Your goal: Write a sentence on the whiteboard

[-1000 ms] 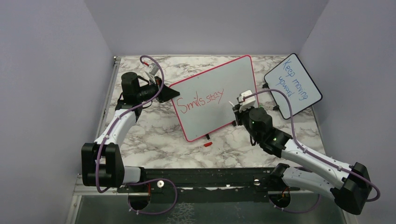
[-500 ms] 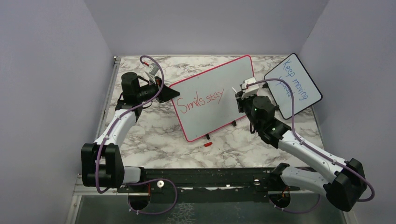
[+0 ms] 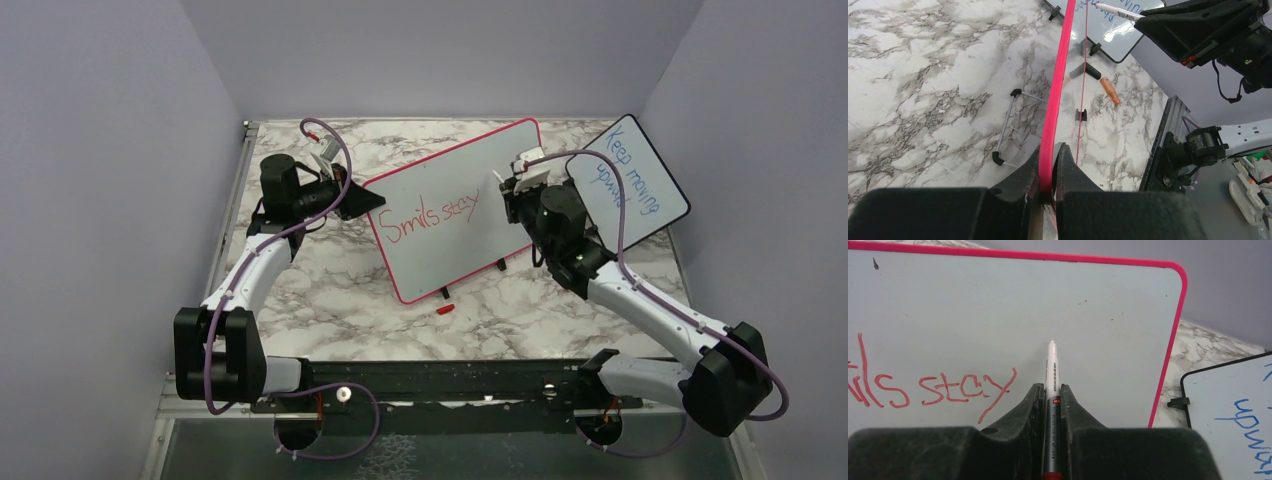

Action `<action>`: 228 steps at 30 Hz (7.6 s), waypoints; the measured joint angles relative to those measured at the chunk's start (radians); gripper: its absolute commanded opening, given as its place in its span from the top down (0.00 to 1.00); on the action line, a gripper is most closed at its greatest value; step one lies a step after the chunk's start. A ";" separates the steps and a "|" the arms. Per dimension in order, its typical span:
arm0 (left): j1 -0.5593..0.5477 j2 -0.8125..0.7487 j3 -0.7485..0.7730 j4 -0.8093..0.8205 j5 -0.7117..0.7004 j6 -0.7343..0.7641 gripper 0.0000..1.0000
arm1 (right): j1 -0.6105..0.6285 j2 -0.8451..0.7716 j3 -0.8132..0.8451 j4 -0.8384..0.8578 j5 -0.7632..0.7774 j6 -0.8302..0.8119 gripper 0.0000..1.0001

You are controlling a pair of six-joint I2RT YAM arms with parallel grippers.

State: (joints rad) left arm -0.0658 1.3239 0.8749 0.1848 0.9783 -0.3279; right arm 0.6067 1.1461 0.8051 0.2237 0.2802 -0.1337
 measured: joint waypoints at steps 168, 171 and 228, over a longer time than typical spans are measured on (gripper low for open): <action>-0.004 0.000 0.011 -0.034 -0.009 0.013 1.00 | -0.039 0.055 0.011 -0.043 0.068 0.081 0.99; -0.004 0.000 0.011 -0.034 -0.009 0.013 1.00 | -0.039 0.034 0.007 -0.048 0.068 0.082 0.99; -0.006 0.000 0.014 -0.038 -0.011 0.015 1.00 | -0.040 -0.005 -0.084 -0.089 0.076 0.132 0.99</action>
State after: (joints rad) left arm -0.0715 1.3239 0.8890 0.1467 0.9676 -0.3126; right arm 0.5671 1.1408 0.7208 0.1349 0.3561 -0.0013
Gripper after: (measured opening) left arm 0.094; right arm 0.165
